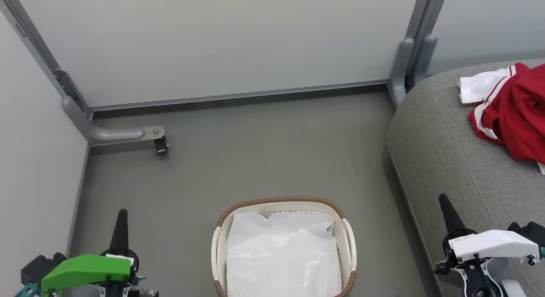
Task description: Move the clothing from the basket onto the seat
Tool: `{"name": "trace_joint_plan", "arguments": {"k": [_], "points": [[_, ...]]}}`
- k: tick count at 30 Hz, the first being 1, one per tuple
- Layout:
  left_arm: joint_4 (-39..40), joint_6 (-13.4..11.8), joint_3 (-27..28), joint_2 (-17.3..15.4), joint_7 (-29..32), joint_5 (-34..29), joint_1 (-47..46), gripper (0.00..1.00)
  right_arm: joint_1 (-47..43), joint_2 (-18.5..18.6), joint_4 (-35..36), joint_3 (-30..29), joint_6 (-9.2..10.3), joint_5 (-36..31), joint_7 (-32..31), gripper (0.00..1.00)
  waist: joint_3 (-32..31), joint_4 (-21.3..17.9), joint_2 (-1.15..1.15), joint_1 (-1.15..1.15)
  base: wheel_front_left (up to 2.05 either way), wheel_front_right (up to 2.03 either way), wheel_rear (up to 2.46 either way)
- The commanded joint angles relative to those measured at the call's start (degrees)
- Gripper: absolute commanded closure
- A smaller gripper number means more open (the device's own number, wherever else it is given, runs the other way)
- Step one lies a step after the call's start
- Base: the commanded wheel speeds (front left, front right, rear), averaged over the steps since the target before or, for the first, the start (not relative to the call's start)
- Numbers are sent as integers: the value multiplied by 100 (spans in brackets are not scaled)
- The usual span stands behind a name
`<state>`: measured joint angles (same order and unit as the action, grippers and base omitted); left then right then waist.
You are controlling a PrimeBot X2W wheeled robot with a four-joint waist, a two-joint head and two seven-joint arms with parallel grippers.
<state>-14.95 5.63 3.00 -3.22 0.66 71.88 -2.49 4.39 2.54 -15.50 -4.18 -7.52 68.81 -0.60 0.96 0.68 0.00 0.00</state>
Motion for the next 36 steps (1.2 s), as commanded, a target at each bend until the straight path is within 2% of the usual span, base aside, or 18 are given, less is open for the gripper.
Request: {"name": "trace_joint_plan", "arguments": {"k": [1, 36], "points": [[55, 48, 37, -14, 40, 154, -140, 100, 119, 33, 64, -29, 3, 168, -46, 100, -2, -2, 0, 0, 0, 0, 0], [92, 160, 293, 24, 468, 1596, -361, 100, 195, 45, 140, -196, 3, 1830, -472, 100, -56, -48, 0, 0, 0, 0, 0]]}}
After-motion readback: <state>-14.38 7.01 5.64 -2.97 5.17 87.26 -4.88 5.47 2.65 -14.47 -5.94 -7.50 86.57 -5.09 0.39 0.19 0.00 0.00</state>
